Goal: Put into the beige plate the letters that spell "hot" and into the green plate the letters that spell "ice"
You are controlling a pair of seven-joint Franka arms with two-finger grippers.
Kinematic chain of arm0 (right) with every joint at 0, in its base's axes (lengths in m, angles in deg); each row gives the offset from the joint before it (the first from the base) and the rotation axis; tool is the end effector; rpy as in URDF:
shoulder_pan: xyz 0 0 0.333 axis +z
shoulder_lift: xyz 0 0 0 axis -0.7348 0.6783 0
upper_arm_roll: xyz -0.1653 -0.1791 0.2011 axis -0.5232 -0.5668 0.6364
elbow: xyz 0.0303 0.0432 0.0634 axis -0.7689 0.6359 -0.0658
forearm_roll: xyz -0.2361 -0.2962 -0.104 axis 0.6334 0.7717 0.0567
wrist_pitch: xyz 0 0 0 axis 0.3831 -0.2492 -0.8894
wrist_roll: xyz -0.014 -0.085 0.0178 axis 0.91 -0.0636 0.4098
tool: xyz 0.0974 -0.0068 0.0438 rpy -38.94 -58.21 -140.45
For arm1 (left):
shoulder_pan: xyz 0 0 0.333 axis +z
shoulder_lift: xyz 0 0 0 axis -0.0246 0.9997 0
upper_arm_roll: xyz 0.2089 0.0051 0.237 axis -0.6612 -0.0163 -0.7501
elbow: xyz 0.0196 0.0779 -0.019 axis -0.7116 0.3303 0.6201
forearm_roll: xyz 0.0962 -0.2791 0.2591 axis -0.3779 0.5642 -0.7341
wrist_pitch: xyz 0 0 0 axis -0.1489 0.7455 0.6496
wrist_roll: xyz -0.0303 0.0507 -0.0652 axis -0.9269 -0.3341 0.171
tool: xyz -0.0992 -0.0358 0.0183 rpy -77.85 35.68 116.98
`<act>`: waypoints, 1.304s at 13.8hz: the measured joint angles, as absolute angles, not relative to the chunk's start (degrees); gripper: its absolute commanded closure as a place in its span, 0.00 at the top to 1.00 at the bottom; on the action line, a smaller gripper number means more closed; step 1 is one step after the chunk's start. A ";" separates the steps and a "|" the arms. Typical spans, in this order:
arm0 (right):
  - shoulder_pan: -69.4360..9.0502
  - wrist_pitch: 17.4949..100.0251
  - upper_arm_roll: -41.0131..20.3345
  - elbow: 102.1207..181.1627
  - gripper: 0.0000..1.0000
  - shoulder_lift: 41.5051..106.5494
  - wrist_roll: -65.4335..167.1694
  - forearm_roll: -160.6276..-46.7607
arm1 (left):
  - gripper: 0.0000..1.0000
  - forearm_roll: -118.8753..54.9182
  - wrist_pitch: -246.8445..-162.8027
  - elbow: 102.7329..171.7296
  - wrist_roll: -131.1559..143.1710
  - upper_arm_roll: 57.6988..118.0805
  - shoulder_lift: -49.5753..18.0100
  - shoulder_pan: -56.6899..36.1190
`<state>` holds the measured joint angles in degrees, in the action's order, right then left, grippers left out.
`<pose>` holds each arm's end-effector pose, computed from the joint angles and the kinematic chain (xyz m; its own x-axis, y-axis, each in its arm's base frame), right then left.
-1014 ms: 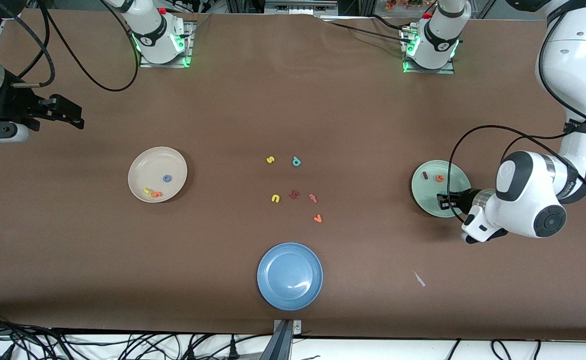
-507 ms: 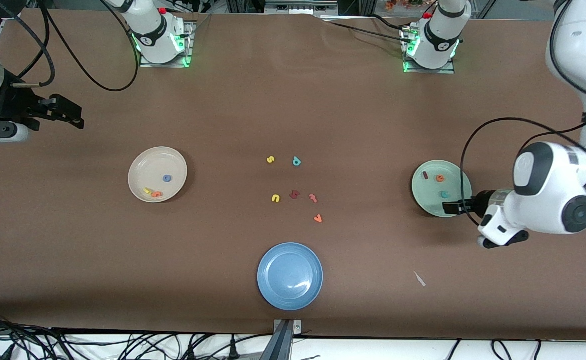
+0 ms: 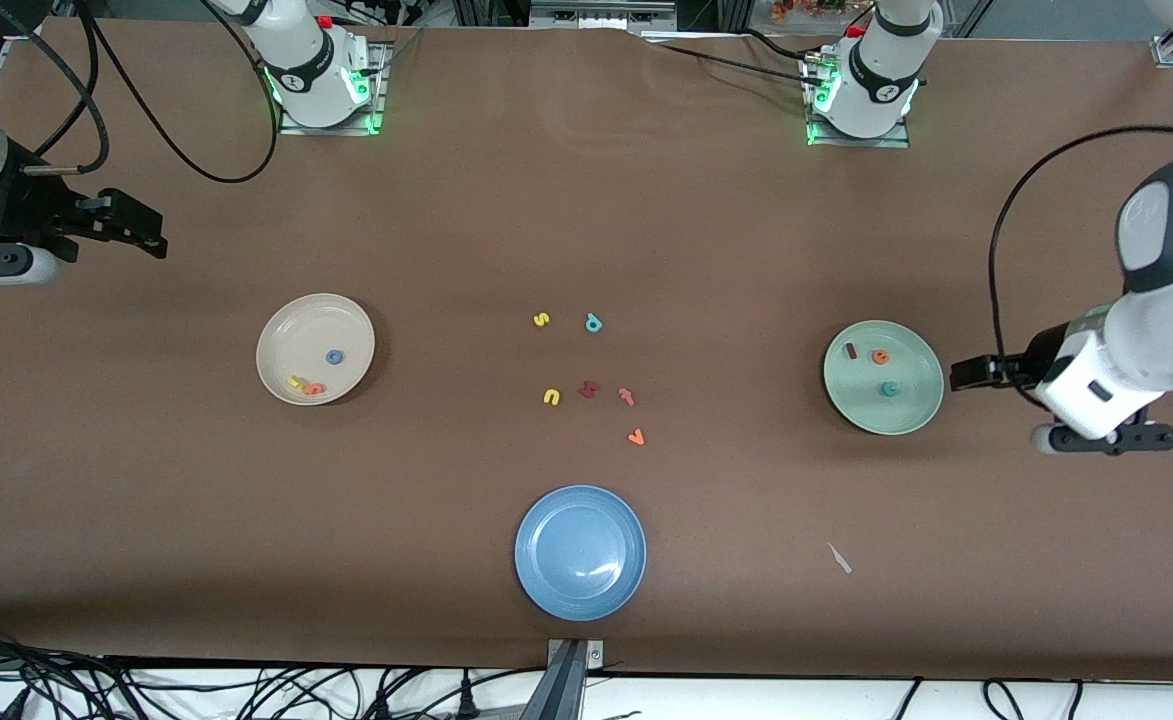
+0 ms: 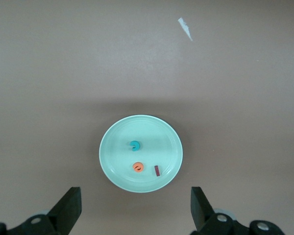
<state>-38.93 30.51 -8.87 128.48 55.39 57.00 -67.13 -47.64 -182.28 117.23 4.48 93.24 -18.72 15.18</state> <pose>0.5735 0.0465 0.6080 0.9966 0.0574 -0.0592 0.0576 -0.9983 0.0007 0.6594 -0.0253 0.4908 0.9938 0.0209 -0.1093 0.0238 -0.9994 0.0256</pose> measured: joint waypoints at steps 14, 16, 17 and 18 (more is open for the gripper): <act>-38.93 30.51 -8.87 128.47 1.00 55.39 57.00 -67.12 | 1.00 -47.59 -176.60 112.53 8.16 94.17 -22.33 15.06; -38.93 30.51 -8.87 128.47 1.00 55.39 57.00 -67.12 | 1.00 -47.59 -175.79 112.35 8.20 94.34 -22.42 15.06; -38.93 30.51 -8.87 128.47 1.00 55.39 57.00 -67.12 | 1.00 -47.59 -175.57 112.26 8.20 94.43 -22.62 15.05; -38.93 30.51 -8.87 128.47 1.00 55.39 57.00 -67.12 | 1.00 -47.58 -175.44 112.26 8.20 94.51 -22.89 15.06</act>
